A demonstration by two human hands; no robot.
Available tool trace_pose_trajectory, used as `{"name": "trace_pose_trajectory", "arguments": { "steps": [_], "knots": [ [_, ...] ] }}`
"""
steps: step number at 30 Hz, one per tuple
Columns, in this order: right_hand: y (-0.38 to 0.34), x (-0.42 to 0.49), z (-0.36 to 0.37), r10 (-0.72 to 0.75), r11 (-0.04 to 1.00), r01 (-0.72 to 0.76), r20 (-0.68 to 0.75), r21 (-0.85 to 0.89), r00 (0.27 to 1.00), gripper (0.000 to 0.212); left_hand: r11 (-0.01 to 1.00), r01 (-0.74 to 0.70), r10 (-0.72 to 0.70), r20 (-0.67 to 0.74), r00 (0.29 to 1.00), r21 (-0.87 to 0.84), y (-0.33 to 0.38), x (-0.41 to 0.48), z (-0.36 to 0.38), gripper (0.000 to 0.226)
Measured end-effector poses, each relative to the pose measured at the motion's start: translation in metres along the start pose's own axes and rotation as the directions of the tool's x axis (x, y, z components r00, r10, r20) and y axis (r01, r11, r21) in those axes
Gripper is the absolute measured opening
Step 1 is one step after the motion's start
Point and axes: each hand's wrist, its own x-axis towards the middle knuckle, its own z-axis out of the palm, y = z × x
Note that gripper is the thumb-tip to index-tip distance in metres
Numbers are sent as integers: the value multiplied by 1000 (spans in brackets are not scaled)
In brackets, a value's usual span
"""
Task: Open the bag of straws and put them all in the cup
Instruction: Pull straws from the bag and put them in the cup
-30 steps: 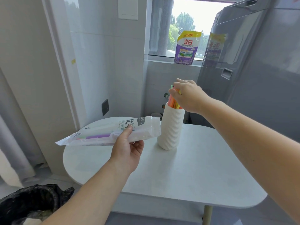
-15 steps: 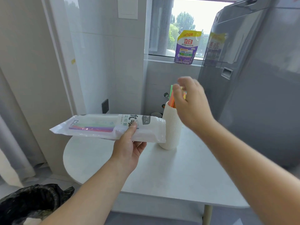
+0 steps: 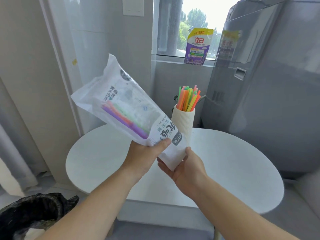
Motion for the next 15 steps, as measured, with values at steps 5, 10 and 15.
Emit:
{"name": "trace_pose_trajectory", "arguments": {
  "steps": [5, 10, 15],
  "knots": [
    [-1, 3, -6, 7, 1000, -8, -21, -15, 1000, 37, 1000, 0, 0, 12, 1000, 8, 0, -2, 1, 26],
    [-5, 2, -9, -36, 974, 29, -25, -224, 999, 35, 999, -12, 12, -3, 1000, -46, 1, 1, -5, 31],
    [-8, 0, -9, -34, 960, 30, -13, -278, 999, 35, 996, -23, 22, -13, 1000, -83, 1, 2, -10, 37]
  ]
}}
